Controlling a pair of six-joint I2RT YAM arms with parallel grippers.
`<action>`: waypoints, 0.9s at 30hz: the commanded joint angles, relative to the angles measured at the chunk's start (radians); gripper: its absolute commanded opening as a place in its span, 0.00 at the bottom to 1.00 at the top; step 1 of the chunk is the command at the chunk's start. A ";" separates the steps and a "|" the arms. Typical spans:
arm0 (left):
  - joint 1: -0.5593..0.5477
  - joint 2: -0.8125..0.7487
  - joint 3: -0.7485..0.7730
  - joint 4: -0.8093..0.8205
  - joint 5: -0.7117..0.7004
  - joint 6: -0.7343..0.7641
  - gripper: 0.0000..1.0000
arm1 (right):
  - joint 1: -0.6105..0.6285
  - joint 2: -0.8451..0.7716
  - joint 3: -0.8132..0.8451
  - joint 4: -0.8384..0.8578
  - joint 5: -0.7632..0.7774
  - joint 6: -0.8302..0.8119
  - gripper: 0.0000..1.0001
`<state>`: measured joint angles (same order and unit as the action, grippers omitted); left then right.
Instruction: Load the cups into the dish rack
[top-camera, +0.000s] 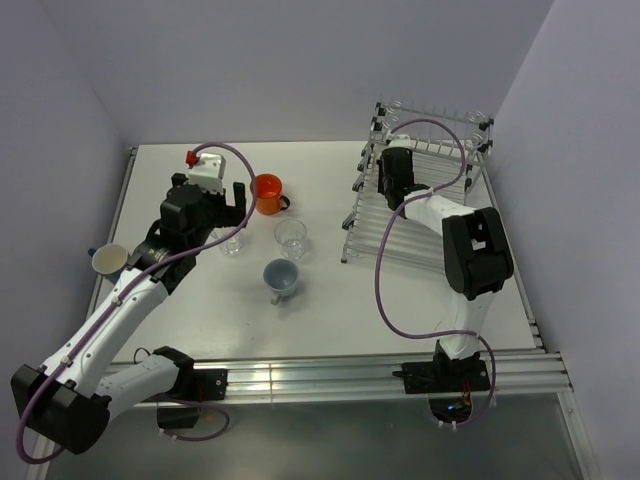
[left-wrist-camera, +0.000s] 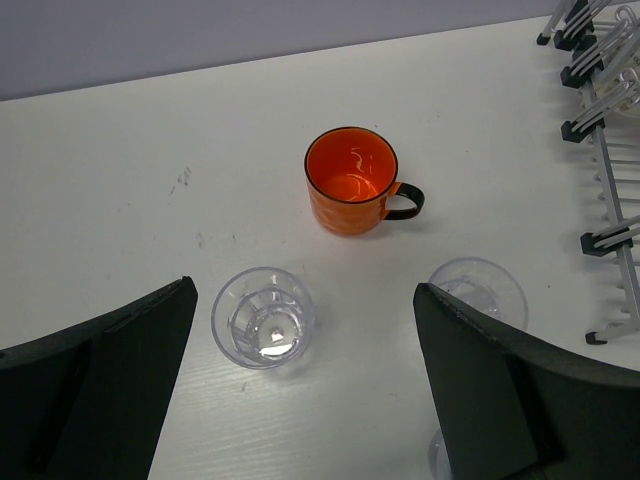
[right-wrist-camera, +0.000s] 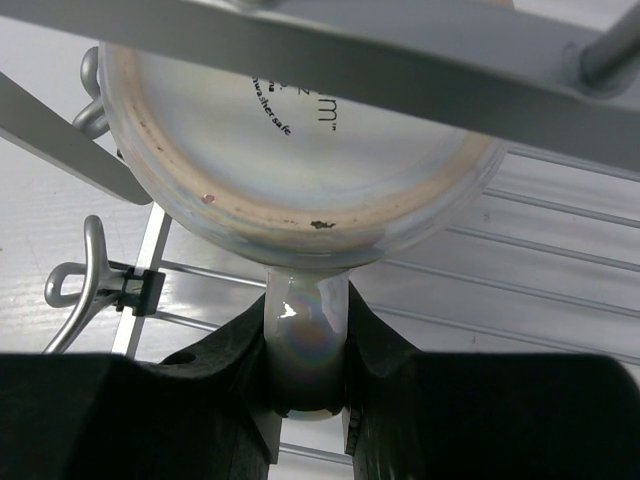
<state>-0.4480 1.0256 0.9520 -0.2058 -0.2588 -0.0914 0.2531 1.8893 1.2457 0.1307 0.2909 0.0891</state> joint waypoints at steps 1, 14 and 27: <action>0.005 -0.006 -0.002 0.045 0.013 -0.002 0.99 | 0.005 -0.030 0.077 0.109 0.065 0.021 0.19; 0.005 -0.010 -0.010 0.046 0.015 0.001 0.99 | 0.003 -0.030 0.077 0.099 0.064 0.018 0.47; 0.005 -0.016 -0.013 0.040 0.021 -0.005 0.99 | 0.005 -0.122 -0.008 0.084 0.051 0.020 0.65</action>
<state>-0.4465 1.0252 0.9363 -0.1997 -0.2577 -0.0910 0.2531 1.8599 1.2533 0.1822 0.3283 0.0963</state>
